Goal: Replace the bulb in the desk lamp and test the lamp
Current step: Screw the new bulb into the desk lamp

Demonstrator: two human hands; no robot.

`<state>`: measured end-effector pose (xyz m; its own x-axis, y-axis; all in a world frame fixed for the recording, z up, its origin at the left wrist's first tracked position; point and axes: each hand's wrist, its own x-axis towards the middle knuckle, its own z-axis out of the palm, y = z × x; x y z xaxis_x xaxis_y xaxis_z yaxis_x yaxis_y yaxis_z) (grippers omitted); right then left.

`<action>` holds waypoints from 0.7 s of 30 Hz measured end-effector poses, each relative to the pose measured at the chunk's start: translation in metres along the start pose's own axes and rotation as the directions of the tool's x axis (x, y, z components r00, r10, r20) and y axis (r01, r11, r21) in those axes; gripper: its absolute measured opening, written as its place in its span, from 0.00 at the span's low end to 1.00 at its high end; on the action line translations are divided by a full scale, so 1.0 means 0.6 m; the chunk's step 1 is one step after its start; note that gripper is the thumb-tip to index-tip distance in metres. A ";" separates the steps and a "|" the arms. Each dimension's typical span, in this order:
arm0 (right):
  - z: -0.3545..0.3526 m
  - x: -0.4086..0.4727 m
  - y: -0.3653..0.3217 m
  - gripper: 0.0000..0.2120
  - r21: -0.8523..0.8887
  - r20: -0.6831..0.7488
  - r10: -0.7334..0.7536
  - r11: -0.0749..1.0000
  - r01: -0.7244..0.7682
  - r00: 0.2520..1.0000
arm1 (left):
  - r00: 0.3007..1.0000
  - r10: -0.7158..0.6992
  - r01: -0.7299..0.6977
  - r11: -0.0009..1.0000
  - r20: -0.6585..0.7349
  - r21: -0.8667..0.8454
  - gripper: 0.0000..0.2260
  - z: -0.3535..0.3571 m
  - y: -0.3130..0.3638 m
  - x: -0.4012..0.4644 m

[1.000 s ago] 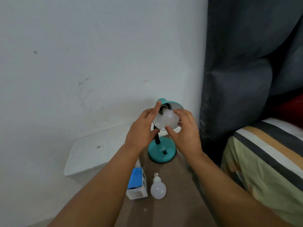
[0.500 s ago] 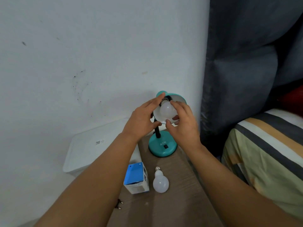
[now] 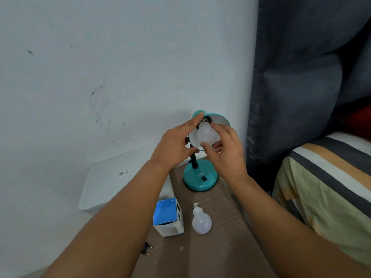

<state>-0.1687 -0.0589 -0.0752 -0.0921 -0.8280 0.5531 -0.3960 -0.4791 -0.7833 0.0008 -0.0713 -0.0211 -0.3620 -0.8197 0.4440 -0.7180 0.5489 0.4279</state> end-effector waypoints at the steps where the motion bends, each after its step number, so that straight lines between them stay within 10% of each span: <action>1: 0.002 0.000 0.000 0.26 0.025 -0.018 0.021 0.999 -0.020 1.000 | 1.000 0.000 0.000 1.000 -0.002 -0.005 0.43 0.001 0.000 0.000; 21: 0.003 -0.001 -0.005 0.26 0.048 -0.046 0.092 0.995 -0.089 0.995 | 1.000 0.008 -0.008 1.000 -0.016 0.016 0.42 0.003 0.005 -0.003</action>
<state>-0.1660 -0.0575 -0.0739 -0.1701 -0.8542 0.4914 -0.3420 -0.4165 -0.8424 -0.0017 -0.0686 -0.0221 -0.3586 -0.8125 0.4596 -0.7248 0.5526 0.4114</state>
